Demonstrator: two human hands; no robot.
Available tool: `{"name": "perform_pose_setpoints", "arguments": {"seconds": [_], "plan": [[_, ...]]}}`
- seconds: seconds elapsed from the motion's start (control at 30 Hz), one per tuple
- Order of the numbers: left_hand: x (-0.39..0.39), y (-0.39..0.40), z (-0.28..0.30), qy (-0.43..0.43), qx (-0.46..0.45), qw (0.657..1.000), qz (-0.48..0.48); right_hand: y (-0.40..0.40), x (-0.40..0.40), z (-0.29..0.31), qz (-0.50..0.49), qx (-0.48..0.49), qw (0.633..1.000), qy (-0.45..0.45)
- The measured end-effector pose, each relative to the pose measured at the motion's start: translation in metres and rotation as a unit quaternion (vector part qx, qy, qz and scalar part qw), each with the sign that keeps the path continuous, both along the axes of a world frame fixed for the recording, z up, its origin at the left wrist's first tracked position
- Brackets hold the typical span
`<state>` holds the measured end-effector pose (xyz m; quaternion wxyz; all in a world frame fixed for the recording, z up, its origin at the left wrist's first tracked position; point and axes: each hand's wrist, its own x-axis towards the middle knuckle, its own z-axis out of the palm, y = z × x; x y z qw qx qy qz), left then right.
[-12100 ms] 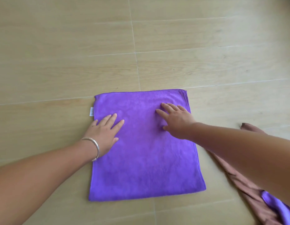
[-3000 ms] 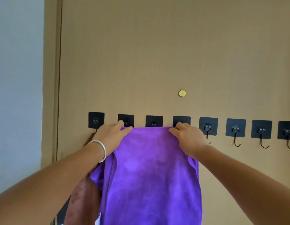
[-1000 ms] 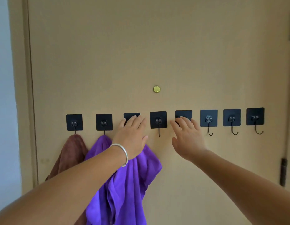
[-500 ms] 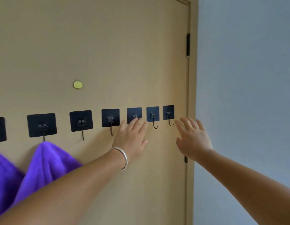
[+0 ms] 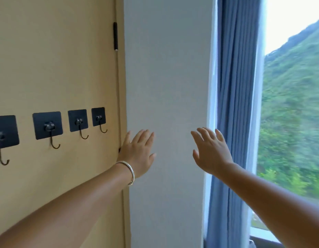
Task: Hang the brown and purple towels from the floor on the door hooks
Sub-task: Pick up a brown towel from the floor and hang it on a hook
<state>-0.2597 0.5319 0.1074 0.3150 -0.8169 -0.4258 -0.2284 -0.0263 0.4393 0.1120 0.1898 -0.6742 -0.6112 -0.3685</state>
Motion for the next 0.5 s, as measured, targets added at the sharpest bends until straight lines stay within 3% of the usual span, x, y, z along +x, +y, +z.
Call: {"name": "perform_pose_setpoints", "arguments": {"seconds": [0.27, 0.5], "plan": [[0.113, -0.048, -0.024, -0.008, -0.031, 0.984, -0.178, -0.128, 0.071, -0.013, -0.183, -0.035, 0.983, 0.004], [0.227, -0.136, -0.020, -0.006, -0.035, 0.946, -0.323, -0.266, 0.128, -0.018, -0.331, -0.030, 0.942, 0.030]]}}
